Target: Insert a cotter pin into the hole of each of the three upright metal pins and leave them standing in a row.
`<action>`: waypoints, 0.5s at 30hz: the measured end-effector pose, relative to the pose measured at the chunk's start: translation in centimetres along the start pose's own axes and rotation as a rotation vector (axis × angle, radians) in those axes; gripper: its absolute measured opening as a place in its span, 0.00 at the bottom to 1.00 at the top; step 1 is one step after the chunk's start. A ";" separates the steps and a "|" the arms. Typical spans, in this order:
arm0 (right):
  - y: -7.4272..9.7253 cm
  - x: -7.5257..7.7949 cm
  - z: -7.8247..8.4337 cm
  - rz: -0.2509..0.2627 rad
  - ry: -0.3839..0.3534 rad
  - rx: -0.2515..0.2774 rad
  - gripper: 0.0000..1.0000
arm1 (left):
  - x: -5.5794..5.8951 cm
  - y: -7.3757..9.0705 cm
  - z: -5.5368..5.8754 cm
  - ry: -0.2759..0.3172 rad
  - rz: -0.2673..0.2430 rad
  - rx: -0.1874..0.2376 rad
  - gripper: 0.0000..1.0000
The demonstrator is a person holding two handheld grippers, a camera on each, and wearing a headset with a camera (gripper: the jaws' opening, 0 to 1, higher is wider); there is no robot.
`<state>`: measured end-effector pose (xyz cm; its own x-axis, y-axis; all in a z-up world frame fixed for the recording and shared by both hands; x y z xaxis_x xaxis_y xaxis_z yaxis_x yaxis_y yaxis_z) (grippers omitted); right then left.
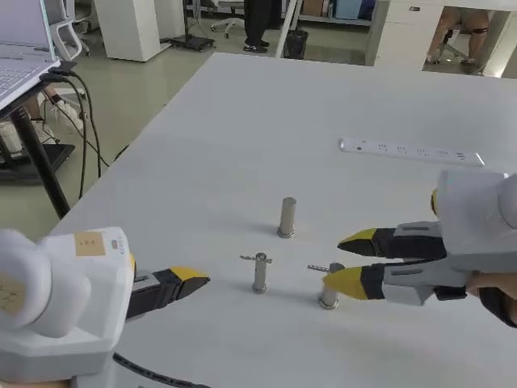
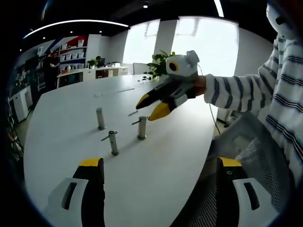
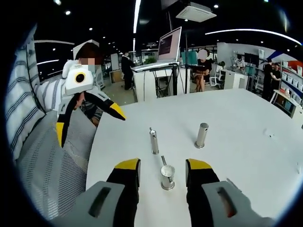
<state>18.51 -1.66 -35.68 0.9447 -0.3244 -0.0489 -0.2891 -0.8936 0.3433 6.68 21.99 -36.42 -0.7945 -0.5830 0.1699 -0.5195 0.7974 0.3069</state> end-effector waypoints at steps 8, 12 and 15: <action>1.8 -1.8 -0.2 0.073 -0.063 0.033 0.49 | -0.3 0.3 0.0 0.007 -0.005 0.014 0.98; 2.2 -2.7 0.0 0.110 -0.147 0.066 0.61 | -0.4 0.5 -0.2 0.014 -0.004 0.032 0.98; 2.5 -2.9 0.0 0.134 -0.192 0.108 0.71 | -0.5 0.5 -0.1 0.023 -0.004 0.035 0.98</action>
<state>15.05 -2.93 -34.66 0.8533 -0.4854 -0.1902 -0.4340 -0.8635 0.2569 6.85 22.63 -36.23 -0.7851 -0.5893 0.1907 -0.5336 0.7998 0.2751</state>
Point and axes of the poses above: the centre of the closed fingertips' face, and the gripper's own axes: y roughly backward along the fingers, x roughly to its right, z roughly out of its underside, the point moved 10 cm from there along y, roughly backward along the fingers, and after that the axes turned 10 degrees about x, right-handed, at the moved point
